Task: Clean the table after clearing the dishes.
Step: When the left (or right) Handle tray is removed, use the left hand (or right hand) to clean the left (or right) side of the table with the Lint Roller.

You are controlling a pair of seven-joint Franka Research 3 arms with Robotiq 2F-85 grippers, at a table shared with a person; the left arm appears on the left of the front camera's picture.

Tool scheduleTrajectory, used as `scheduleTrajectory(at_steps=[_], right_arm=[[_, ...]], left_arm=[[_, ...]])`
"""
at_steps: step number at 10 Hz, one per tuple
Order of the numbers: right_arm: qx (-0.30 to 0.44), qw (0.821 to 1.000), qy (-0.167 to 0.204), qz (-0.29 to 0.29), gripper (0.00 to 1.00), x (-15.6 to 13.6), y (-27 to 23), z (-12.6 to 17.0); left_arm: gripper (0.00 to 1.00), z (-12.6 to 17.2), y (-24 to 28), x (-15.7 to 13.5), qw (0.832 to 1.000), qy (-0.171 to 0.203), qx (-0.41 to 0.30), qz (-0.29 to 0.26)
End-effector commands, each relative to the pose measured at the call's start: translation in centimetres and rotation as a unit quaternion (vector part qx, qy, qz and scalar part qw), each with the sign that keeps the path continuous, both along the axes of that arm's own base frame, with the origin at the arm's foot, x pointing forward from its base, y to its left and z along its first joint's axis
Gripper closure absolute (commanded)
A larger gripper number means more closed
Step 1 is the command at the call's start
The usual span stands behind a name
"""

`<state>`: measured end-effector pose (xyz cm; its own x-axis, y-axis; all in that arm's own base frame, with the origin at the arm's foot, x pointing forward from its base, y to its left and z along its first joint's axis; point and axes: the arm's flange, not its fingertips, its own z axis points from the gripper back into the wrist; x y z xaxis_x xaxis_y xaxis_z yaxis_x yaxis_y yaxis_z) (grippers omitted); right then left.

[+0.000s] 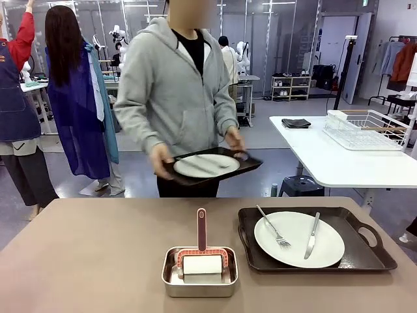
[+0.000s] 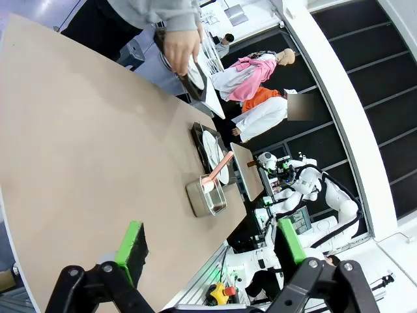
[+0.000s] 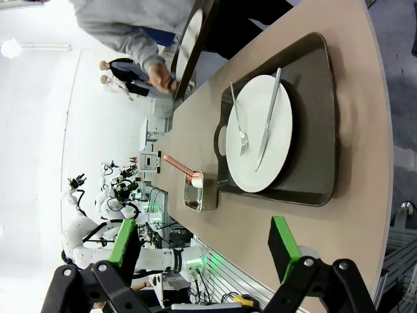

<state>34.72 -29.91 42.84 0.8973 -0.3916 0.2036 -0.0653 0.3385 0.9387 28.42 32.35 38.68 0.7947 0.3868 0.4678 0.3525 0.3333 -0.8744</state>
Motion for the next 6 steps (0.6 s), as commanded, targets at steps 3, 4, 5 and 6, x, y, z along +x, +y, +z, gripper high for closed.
scheduleTrajectory(at_steps=[3,4,5,6], right_arm=[[0.004,1.000,-0.009,0.003,0.00,-0.2,0.1,0.0],[0.004,1.000,-0.009,0.003,0.00,-0.2,0.1,0.0],[0.004,1.000,-0.009,0.003,0.00,-0.2,0.1,0.0],[0.004,1.000,-0.009,0.003,0.00,-0.2,0.1,0.0]], left_arm=[[0.00,3.1,-2.2,1.9,0.999,-0.010,0.036,-0.015],[0.00,6.1,-6.0,4.1,0.995,-0.015,0.083,-0.049],[0.00,8.6,-9.8,5.8,0.991,-0.026,0.114,-0.069],[0.00,11.5,-14.4,7.6,0.983,-0.036,0.155,-0.091]])
